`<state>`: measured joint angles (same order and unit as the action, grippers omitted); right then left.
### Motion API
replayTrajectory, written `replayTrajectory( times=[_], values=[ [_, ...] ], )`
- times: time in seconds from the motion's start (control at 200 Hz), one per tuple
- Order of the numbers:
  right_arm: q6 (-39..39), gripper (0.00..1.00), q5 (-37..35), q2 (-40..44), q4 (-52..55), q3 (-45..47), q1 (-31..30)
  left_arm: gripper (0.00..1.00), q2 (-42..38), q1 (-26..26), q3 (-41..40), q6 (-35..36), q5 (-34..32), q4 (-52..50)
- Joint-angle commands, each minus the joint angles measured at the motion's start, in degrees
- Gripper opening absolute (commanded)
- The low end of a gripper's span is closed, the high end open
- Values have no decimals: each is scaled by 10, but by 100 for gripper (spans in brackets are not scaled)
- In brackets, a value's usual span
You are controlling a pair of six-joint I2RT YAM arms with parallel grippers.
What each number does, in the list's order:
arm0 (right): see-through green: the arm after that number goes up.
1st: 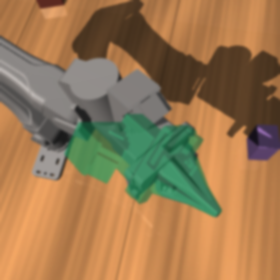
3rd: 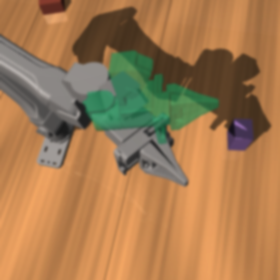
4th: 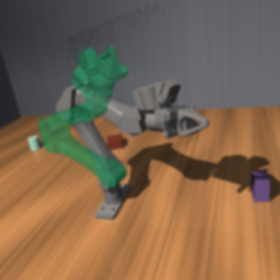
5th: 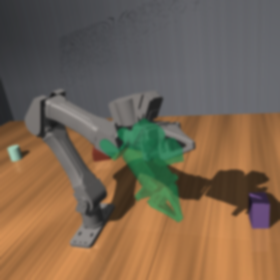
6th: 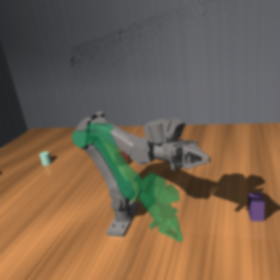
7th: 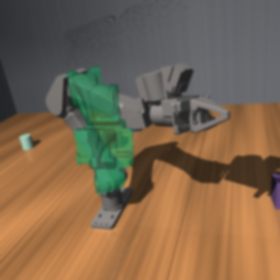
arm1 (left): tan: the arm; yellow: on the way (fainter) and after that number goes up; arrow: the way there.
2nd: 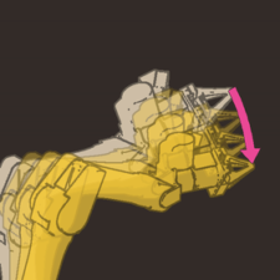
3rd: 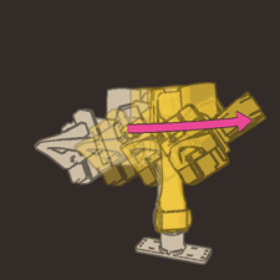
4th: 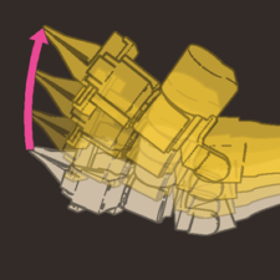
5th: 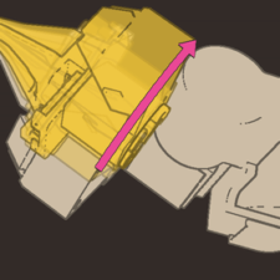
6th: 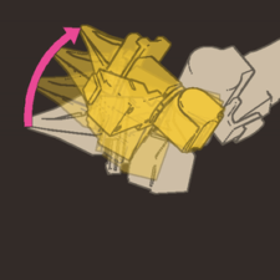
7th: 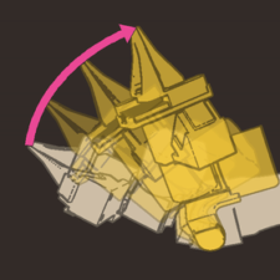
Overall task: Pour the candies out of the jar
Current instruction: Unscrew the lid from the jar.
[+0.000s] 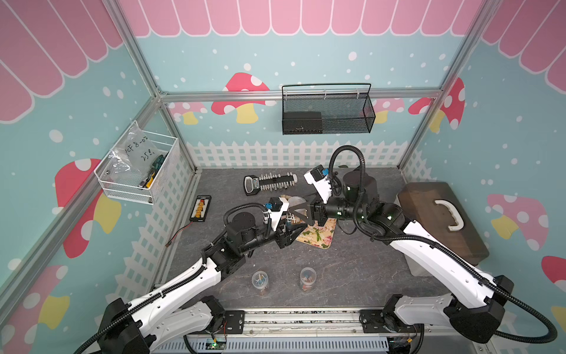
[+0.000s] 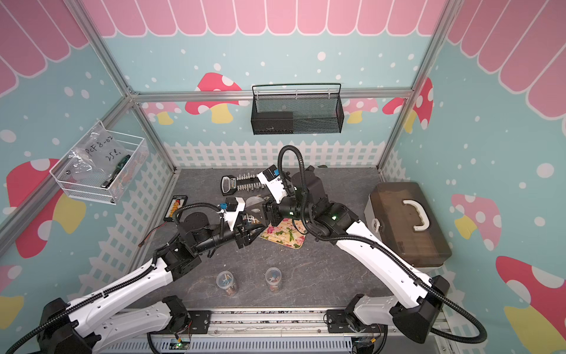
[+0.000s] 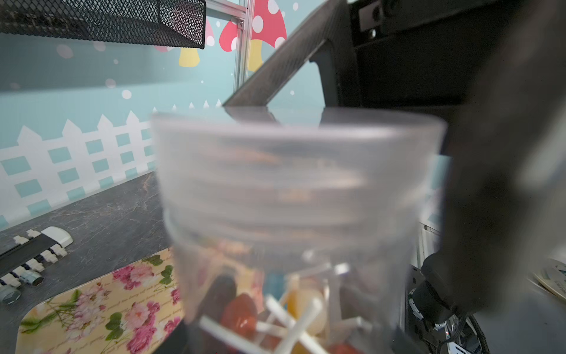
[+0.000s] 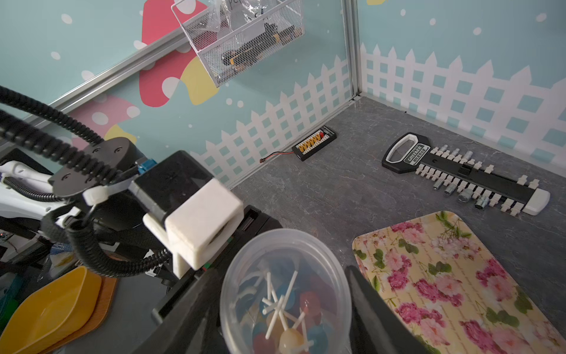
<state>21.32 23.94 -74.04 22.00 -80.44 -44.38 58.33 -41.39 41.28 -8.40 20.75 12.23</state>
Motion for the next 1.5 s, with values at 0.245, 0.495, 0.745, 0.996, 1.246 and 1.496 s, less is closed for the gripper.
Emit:
replayTrajectory(
  times=[0.245, 0.495, 0.745, 0.996, 1.246, 1.496],
  values=[
    [-11, 48, -20, -20, -2, -35, -5, 36, 4, 2, 5, -3, 6, 12],
    [-19, 37, -26, -33, 0, -50, -4, 36, 3, 1, 3, -4, 6, 16],
    [-94, 31, 84, -25, 9, -66, 44, 36, -3, 1, 11, -12, 38, -5],
    [-293, 35, 357, 2, 8, -64, 65, 35, 4, 2, 45, -15, 111, -52],
    [-286, 42, 348, -7, 22, -67, 73, 36, -3, 2, 45, -10, 101, -47],
    [-197, 70, 219, 56, 14, -42, 73, 36, -10, 2, 25, -9, 56, -8]
  ],
)
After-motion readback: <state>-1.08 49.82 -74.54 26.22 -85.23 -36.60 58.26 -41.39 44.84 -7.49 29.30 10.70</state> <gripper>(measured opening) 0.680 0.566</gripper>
